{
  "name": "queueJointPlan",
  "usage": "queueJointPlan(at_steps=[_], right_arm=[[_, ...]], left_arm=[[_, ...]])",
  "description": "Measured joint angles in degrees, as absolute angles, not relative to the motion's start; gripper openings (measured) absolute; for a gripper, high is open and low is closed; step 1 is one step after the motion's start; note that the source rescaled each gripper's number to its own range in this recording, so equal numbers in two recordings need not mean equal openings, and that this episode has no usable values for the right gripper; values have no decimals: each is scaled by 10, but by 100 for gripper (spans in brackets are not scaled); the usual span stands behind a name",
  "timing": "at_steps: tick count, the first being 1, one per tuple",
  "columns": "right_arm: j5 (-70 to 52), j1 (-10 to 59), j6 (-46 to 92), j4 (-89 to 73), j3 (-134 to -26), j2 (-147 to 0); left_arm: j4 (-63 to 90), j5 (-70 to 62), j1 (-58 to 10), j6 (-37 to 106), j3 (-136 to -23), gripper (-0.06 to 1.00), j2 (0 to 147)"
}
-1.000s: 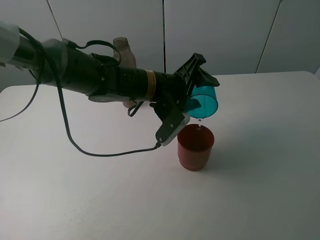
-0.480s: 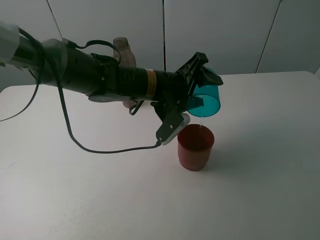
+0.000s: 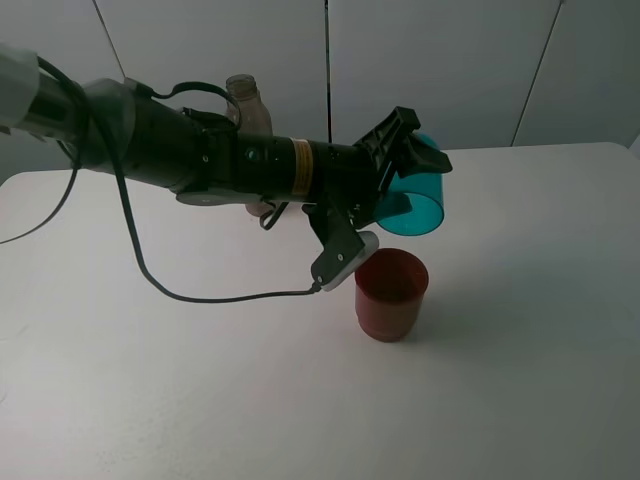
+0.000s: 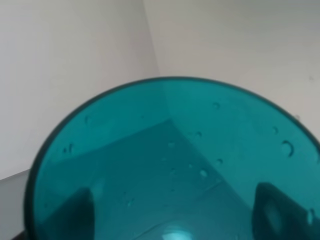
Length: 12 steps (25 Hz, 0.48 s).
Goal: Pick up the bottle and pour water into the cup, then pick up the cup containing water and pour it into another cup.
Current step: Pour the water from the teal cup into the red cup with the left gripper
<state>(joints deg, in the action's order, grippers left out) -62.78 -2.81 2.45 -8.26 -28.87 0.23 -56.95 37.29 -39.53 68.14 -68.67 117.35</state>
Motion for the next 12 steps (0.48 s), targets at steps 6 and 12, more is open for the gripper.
queueJointPlan(at_steps=[6,12], right_arm=[[-628,-28,24,-83,-289,2],[-628,-28,24,-83,-289,2]], left_arm=[[-570,374,-395,701,-687,5,1173],[-571,378,-395,722,-687,5,1173]])
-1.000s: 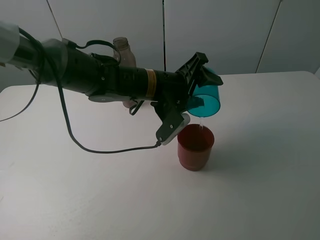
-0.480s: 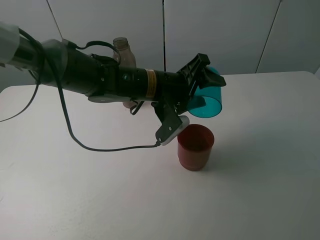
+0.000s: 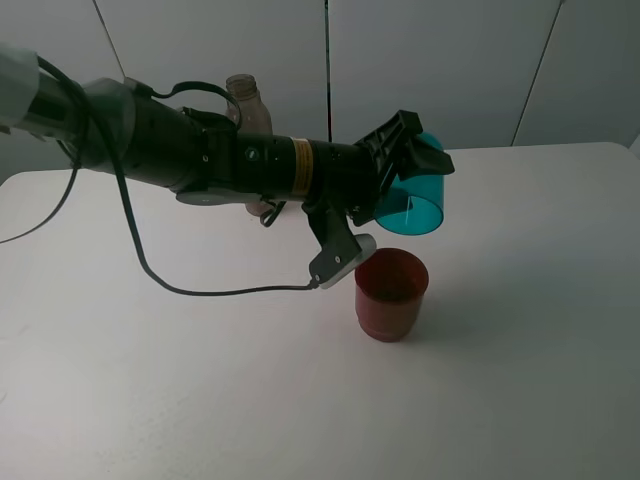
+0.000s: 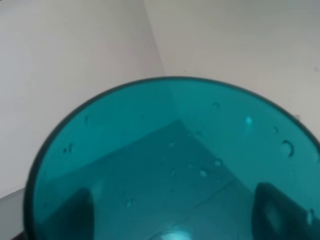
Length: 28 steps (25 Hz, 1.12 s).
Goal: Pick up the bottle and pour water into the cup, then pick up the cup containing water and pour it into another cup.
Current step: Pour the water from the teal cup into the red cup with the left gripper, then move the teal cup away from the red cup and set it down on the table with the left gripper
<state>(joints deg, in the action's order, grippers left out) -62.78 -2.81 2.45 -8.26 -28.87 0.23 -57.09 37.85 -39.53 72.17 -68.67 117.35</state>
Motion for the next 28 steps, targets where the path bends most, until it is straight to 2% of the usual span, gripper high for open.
queueJointPlan(at_steps=[19,23,28], right_arm=[[-628,-28,24,-83,-289,2],[-628,-28,24,-83,-289,2],[-628,-28,24,-83,-289,2]], left_arm=[[-554,384,-395,734,-687,5,1173],[-545,387,-395,703,-687,5,1173],[-541,396,-395,596,-687,5,1173]])
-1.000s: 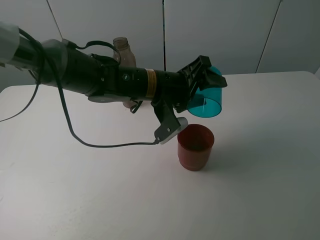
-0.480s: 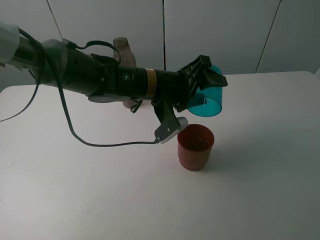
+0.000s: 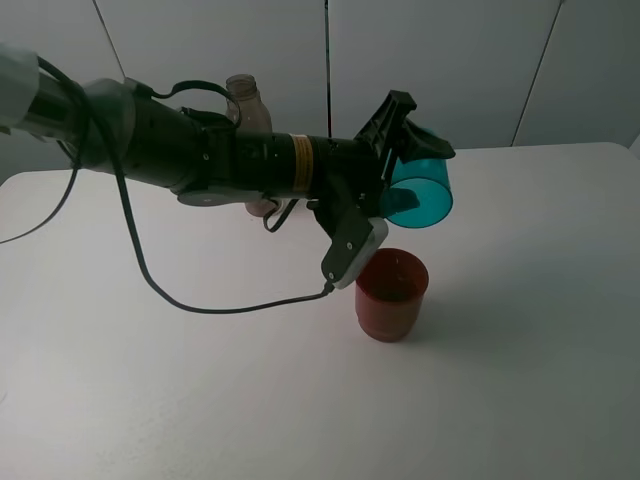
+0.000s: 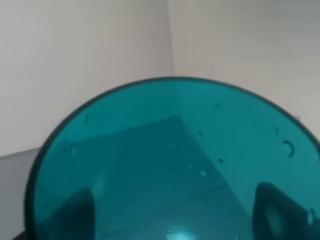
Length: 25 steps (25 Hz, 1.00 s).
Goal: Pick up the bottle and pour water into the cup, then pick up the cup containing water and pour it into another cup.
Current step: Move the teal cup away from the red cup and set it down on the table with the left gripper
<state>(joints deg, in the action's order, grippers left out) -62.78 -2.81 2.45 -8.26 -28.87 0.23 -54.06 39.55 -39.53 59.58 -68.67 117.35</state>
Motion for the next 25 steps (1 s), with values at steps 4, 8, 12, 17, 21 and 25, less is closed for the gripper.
queueJointPlan(at_steps=[4,8,12,17,21,25], right_arm=[[-628,-28,24,-83,-289,2],[-628,-28,24,-83,-289,2],[-628,-28,24,-83,-289,2],[-628,-28,24,-83,-289,2],[-628,-28,24,-83,-289,2],[-628,-28,24,-83,-289,2]], left_arm=[[-541,396,-395,483,-687,5,1173],[-541,396,-395,370,-687,5,1173],[-541,392,-395,245,-687,5,1162],[-541,371,-395,68,-687,5,1147],[-541,368,-386,-79,-687,5,1144],[-527,365,-369,-196,-687,5,1144]])
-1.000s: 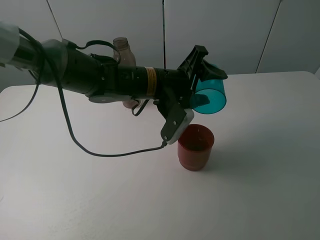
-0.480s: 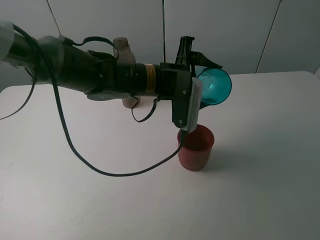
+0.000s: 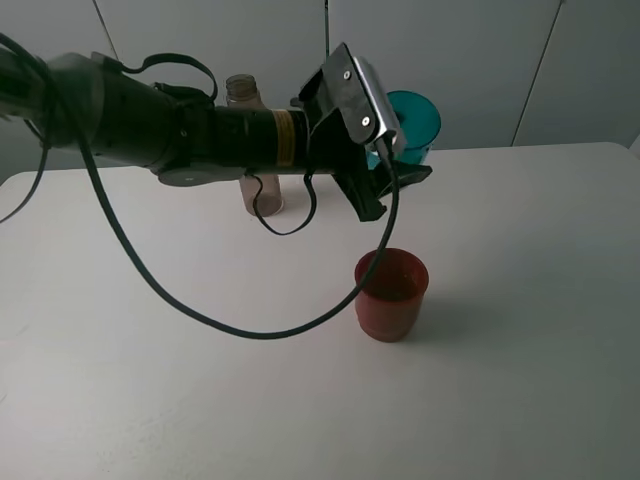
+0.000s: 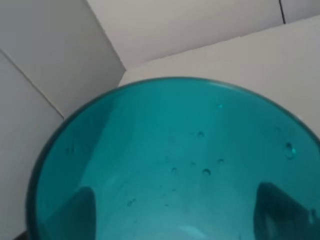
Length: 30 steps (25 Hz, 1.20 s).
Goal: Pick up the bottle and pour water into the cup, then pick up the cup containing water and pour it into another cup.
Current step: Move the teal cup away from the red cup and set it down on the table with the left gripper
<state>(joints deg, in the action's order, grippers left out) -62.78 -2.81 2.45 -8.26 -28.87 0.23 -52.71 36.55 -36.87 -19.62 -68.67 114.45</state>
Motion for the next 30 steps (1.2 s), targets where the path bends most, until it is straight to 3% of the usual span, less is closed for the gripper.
queueJointPlan(at_steps=[12,30], right_arm=[[-628,-28,24,-83,-289,2],[-628,-28,24,-83,-289,2]], left_arm=[[-399,374,-349,-251,-698,5,1184],[-364,380,-343,-251,-862,5,1364]])
